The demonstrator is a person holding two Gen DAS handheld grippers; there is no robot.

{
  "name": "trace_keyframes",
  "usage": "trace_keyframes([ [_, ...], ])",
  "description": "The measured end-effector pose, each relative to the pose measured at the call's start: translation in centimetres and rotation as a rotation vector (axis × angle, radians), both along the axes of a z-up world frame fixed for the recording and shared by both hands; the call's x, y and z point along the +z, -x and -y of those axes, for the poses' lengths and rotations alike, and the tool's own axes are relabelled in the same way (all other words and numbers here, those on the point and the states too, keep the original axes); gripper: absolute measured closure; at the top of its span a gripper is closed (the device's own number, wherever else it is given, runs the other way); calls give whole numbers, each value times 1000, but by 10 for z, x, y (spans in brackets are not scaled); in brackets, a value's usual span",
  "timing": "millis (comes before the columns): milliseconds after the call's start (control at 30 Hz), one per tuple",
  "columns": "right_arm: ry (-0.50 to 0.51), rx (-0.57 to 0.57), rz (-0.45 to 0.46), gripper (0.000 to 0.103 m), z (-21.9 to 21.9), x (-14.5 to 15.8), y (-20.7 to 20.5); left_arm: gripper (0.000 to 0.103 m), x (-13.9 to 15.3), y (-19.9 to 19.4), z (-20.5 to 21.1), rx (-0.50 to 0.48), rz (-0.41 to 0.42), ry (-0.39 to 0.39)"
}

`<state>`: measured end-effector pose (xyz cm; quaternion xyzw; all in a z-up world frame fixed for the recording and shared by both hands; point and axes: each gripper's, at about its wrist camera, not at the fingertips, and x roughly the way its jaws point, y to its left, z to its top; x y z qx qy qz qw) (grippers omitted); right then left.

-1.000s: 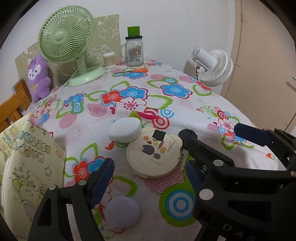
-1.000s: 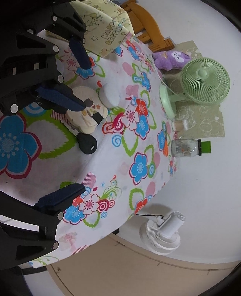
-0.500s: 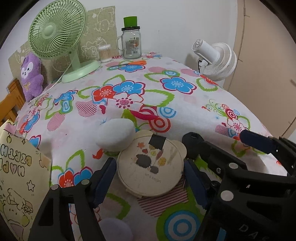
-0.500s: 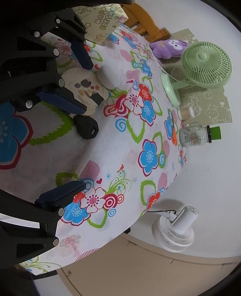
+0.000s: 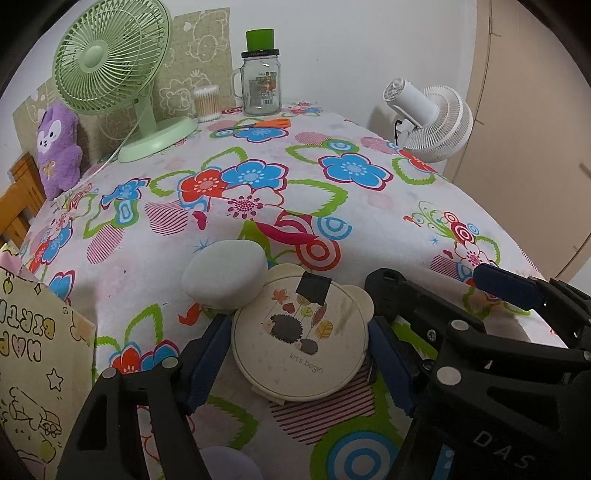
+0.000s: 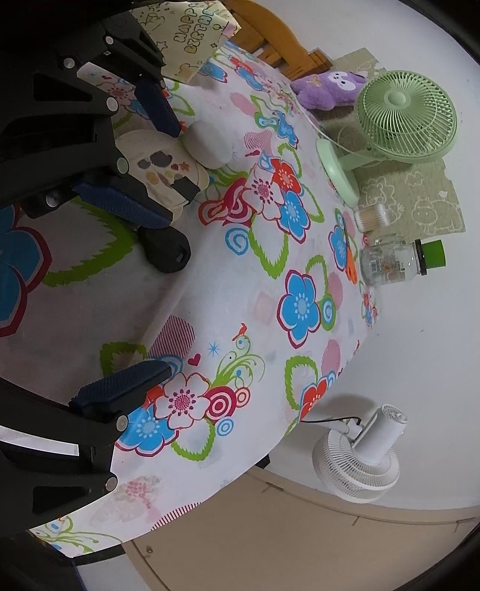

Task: Organize rigid objects
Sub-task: 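Close the left tool on the beige compact while the right tool closes on the black key fob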

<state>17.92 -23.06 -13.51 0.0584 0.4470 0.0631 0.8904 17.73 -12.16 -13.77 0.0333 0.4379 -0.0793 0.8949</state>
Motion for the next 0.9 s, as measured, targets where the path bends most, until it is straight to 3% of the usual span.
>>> trace_keyframes([
  [500, 38, 48, -46, 26, -21, -9, -7, 26, 2, 21, -12, -51, -16, -53],
  [900, 138, 67, -23, 44, -46, -10, -7, 26, 2, 32, -37, 6, -25, -46],
])
